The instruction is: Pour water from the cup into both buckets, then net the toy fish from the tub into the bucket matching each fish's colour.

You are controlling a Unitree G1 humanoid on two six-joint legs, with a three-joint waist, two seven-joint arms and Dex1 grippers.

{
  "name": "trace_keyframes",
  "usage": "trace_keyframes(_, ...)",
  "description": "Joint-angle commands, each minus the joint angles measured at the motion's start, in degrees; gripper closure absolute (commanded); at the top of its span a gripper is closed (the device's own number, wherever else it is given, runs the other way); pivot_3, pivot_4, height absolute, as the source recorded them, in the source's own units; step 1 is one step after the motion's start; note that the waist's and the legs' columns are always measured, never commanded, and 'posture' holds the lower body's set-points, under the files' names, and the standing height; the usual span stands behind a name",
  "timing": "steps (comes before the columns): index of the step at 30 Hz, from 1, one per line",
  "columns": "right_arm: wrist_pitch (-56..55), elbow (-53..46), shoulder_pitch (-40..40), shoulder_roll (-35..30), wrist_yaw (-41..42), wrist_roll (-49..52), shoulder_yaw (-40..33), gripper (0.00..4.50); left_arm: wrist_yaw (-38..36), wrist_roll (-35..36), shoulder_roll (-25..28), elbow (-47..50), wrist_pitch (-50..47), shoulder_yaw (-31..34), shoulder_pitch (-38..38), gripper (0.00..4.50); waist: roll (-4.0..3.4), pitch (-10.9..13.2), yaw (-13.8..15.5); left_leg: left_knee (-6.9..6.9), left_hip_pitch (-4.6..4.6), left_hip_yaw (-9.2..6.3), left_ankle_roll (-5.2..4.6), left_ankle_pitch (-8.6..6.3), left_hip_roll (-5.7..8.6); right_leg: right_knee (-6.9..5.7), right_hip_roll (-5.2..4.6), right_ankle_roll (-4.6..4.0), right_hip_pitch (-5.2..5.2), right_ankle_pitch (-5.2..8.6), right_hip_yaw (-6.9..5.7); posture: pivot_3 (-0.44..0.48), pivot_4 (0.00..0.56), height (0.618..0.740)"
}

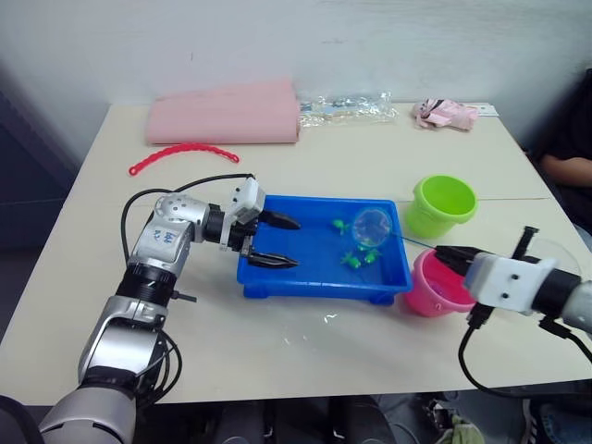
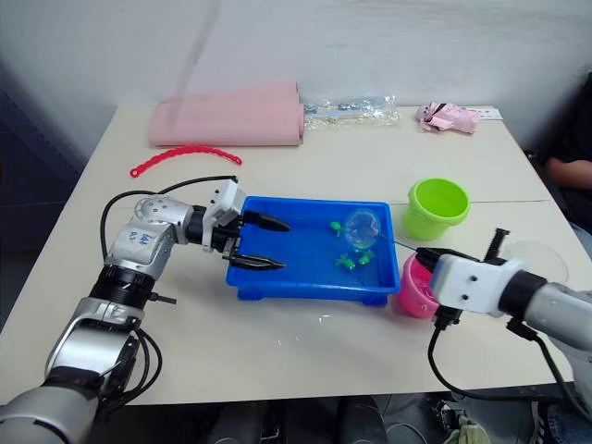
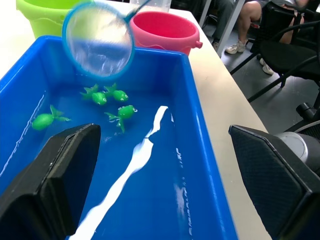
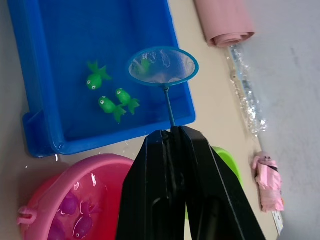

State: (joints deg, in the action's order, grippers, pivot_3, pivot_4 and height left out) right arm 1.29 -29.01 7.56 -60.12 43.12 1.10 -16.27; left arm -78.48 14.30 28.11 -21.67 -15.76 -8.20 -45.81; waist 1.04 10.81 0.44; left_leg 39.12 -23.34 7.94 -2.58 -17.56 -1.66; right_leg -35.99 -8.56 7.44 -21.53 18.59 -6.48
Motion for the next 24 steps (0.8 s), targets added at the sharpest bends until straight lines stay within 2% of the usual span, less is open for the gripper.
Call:
trace_keyframes(1,-5.4,3.63,-3.34,-1.12,-0.2,-5.62,2.97,4.5,1.89,1.93,1.6,6.33,-2.86,1.98,1.46,0.03,0.0,0.0,-0.04,0.01,0.01,0.01,0.0,0.0,-0.03,0.0,0.01,0.0,0.0,0.0,-0.01,0.0,0.15,0.738)
trace_keyframes(8,-14.21,9.49,-7.18,-2.39,0.55,-11.4,6.0,4.5,4.32,3.31,3.65,11.44,-6.09,3.31,4.28,0.03,0.0,0.0,-0.38,0.01,0.05,0.04,0.06,0.04,-0.06,-0.06,0.05,0.01,0.0,0.0,0.01,0.0,0.15,0.738)
trace_keyframes(15,-23.17,15.33,-12.55,-4.58,-1.02,-18.38,8.53,4.5,5.45,3.96,4.08,12.28,-6.46,3.37,4.64,0.03,0.0,0.0,-0.5,0.01,0.08,0.09,0.08,0.05,-0.07,-0.06,0.05,0.01,-0.01,0.0,0.06,0.0,0.15,0.738)
trace_keyframes(24,-27.6,20.58,-19.12,-3.99,-2.3,-21.87,12.03,4.5,6.15,4.21,3.97,12.37,-6.12,3.86,4.94,0.03,0.0,0.0,-0.55,0.0,0.07,0.12,0.09,0.05,-0.09,-0.06,0.07,0.01,-0.02,0.0,0.07,0.0,0.15,0.738)
